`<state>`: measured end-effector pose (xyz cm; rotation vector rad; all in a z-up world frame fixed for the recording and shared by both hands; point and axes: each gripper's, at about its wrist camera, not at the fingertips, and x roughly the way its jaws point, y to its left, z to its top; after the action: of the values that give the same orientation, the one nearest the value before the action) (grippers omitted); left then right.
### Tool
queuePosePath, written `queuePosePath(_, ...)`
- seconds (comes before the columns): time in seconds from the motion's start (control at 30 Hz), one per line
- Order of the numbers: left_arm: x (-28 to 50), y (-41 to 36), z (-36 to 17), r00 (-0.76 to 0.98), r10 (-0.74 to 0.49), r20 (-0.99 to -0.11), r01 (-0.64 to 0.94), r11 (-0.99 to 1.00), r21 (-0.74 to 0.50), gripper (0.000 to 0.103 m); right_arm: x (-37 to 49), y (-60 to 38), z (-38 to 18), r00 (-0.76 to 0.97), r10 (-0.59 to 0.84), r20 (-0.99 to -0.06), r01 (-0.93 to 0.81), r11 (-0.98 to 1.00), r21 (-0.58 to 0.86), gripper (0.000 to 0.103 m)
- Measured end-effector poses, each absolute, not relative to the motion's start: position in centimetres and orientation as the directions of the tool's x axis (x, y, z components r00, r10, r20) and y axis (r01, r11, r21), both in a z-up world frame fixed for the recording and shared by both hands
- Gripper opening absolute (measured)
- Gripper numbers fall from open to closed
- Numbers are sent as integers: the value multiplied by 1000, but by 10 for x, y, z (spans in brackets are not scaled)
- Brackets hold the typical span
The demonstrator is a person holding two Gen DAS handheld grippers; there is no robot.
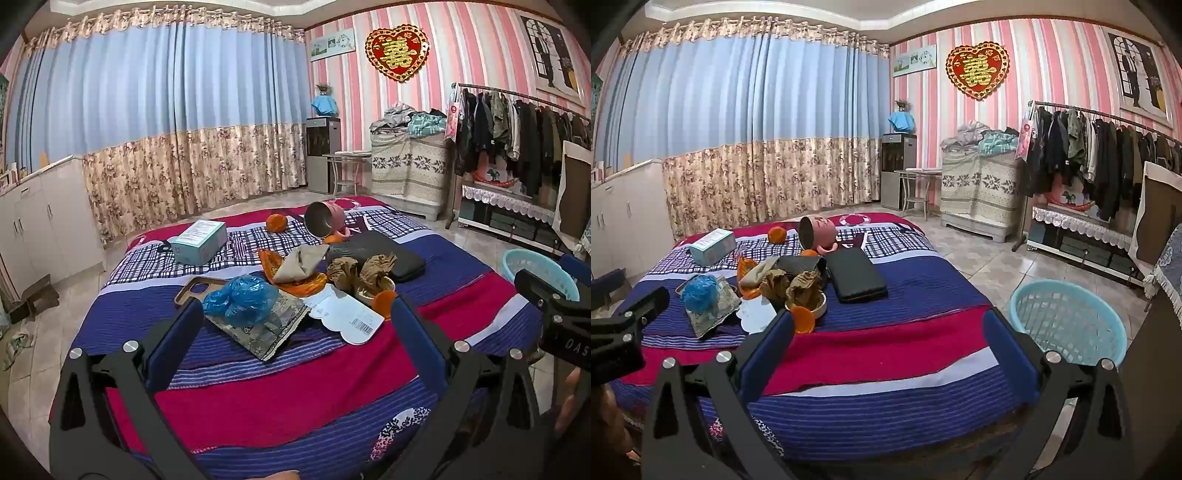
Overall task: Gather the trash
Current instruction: 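Approach the items on the bed with both tools open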
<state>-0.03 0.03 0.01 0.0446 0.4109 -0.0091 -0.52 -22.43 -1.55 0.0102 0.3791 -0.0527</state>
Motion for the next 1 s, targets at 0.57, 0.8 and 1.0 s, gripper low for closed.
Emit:
queuePosePath(0.57, -2, 2, 0, 920, 18, -393, 7, 998, 62, 98, -6, -225, -16, 929, -51, -367, 55, 998, 0, 99)
queuePosePath(0.8, 2, 13, 2, 919, 27, -392, -8, 999, 51, 98, -6, -225, -16, 930, -50, -365, 54, 999, 1, 99)
queuePosePath(1.0, 3, 14, 1, 918, 25, -395, -6, 999, 48, 98, -6, -225, -16, 931, -50, -362, 54, 999, 0, 99)
